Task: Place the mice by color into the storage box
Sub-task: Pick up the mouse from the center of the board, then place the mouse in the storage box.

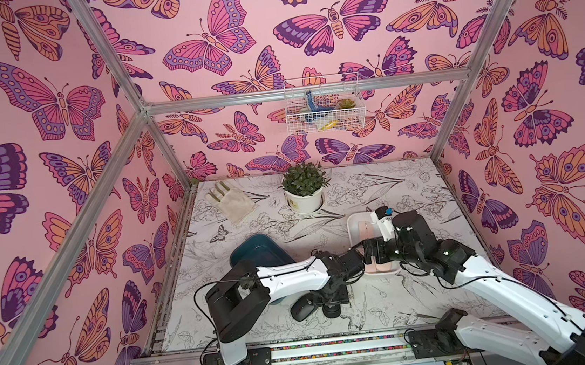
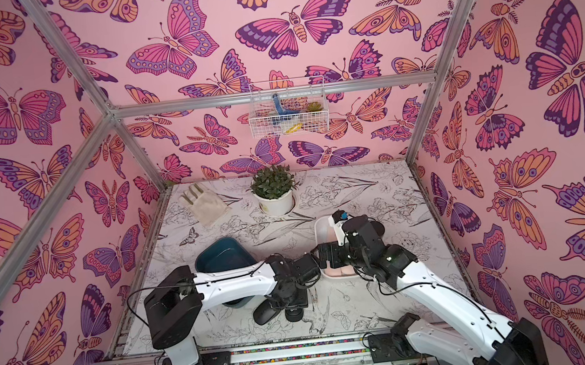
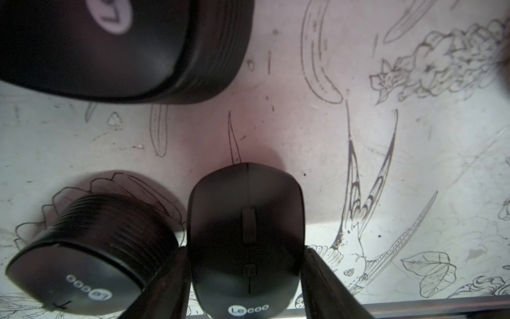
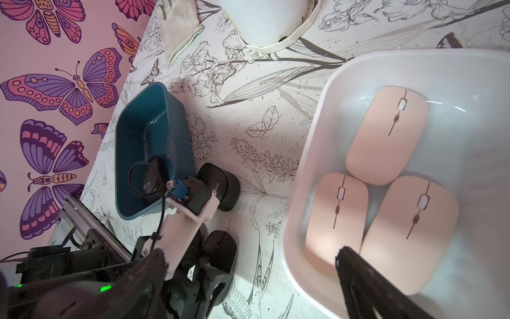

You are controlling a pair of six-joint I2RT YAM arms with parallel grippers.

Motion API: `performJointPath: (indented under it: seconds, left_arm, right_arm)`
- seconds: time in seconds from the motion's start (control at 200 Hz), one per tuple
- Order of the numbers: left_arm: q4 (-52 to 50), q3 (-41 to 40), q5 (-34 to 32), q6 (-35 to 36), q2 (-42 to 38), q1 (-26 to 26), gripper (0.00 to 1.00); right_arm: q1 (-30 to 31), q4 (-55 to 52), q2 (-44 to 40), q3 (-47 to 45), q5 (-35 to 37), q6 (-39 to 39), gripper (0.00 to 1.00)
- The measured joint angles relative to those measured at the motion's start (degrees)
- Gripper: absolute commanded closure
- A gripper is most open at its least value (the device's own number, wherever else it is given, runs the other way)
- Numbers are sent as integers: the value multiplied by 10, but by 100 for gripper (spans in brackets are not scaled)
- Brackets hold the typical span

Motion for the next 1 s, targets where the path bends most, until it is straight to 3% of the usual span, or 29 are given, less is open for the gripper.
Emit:
performJointPath:
  seconds: [0.08, 0.37, 0.541, 0.666, 0.831, 1.001]
  left_arm:
    - [-1, 1, -2, 0, -10, -2, 43]
    - [-2, 23, -8, 0, -91, -1, 46]
    - [-5, 16, -17, -1, -170, 30, 46]
    - [-22, -6, -24, 1, -251, 89, 47]
    - [-61, -49, -31, 17, -370, 214, 48]
    - [-89, -77, -22, 51, -413, 316, 49]
  right_arm:
    - [0, 3, 0, 0, 0, 0, 1]
    - [0, 2, 1, 0, 2, 0, 1]
    - [0, -3, -10, 2, 8, -4, 1]
    - [0, -7, -24, 13, 10, -7, 1]
    - [0, -7, -23, 24, 8, -8, 1]
    - [0, -7, -12, 24, 0, -8, 1]
